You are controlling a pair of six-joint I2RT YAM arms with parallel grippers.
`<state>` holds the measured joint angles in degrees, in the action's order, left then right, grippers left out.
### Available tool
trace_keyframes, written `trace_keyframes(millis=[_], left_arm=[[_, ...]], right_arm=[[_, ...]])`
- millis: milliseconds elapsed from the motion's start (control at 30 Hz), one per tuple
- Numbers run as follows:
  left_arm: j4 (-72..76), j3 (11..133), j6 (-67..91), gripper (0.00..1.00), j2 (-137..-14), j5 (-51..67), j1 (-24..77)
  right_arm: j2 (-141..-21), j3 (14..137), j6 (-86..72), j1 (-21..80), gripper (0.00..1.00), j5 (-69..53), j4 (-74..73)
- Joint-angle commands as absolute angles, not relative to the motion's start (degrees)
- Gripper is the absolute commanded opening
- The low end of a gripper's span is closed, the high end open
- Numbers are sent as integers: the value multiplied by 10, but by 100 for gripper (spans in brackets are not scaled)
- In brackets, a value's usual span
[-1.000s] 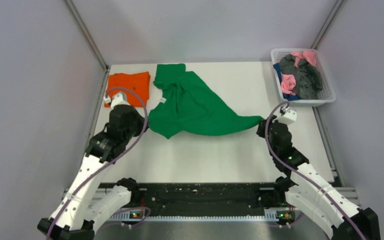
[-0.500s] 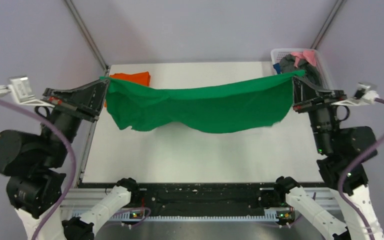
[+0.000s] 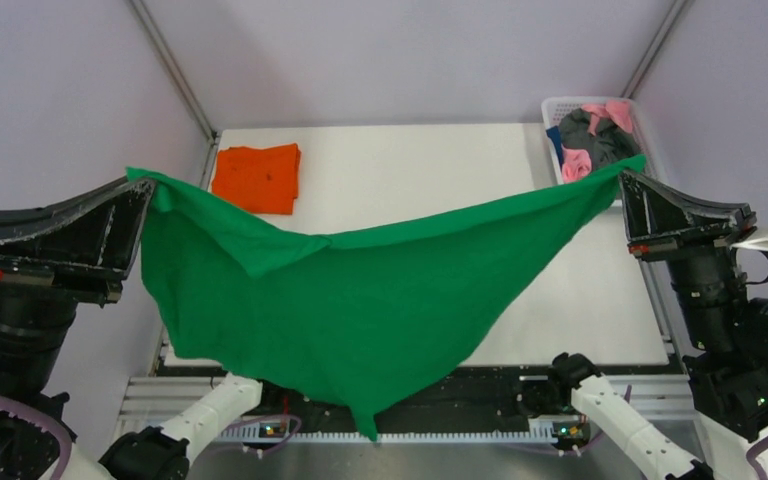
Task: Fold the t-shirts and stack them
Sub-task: Flatten out the tshirt
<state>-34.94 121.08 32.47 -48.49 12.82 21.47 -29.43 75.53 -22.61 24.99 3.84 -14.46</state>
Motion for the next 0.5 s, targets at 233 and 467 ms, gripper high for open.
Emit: trace_keyframes(millis=[233, 467], left_arm=[[-307, 1055, 240, 0, -617, -81, 212], [-206, 901, 244, 0, -799, -174, 170]], right_arm=[[-357, 682, -211, 246, 0, 210, -136], [-516, 530, -171, 241, 0, 363, -23]])
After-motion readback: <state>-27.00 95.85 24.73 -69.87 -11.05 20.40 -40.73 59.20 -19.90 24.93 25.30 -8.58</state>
